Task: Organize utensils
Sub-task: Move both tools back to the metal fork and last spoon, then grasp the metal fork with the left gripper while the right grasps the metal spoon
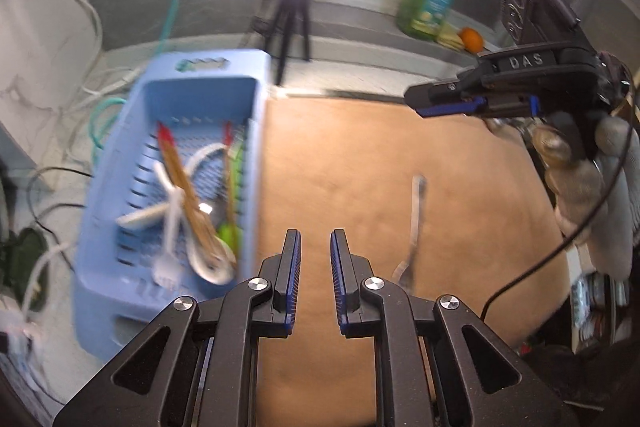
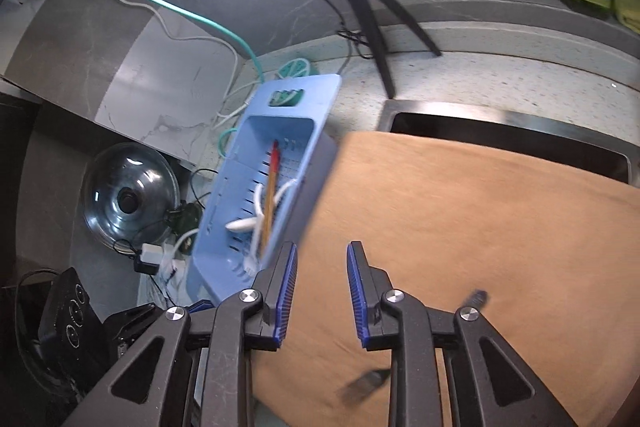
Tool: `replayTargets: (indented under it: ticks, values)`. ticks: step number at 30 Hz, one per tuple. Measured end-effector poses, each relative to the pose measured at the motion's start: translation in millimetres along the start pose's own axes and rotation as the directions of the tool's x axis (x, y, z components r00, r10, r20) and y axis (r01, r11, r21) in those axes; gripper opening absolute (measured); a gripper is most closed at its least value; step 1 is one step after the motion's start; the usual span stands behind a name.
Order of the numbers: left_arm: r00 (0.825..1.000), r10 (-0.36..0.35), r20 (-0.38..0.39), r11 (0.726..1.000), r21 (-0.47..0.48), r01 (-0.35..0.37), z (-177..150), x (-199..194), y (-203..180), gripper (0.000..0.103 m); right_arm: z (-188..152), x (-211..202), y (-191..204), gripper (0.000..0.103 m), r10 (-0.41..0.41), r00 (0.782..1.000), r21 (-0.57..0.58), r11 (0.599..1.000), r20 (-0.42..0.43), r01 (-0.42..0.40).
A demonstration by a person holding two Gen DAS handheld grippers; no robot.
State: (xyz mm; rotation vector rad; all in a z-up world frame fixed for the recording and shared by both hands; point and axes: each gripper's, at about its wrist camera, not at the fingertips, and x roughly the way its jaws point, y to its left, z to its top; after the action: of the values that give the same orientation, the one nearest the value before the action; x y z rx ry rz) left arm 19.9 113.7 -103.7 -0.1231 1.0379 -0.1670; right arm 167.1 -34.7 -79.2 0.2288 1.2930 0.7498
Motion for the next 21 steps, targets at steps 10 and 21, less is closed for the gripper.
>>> replayTargets:
  ticks: [10,21]
  values:
    - [0.992,-0.049,-0.116,0.996,0.068,0.057,-36.8,37.4,-56.3,0.023,-46.5,0.0,-58.6,0.032,-0.034,0.996,0.069,0.997,-0.083,0.04]
    - [0.983,-0.037,-0.181,0.996,0.078,0.052,-53.8,68.8,-75.0,0.032,-80.1,31.2,-78.6,0.032,0.006,0.987,0.135,0.991,-0.163,0.016]
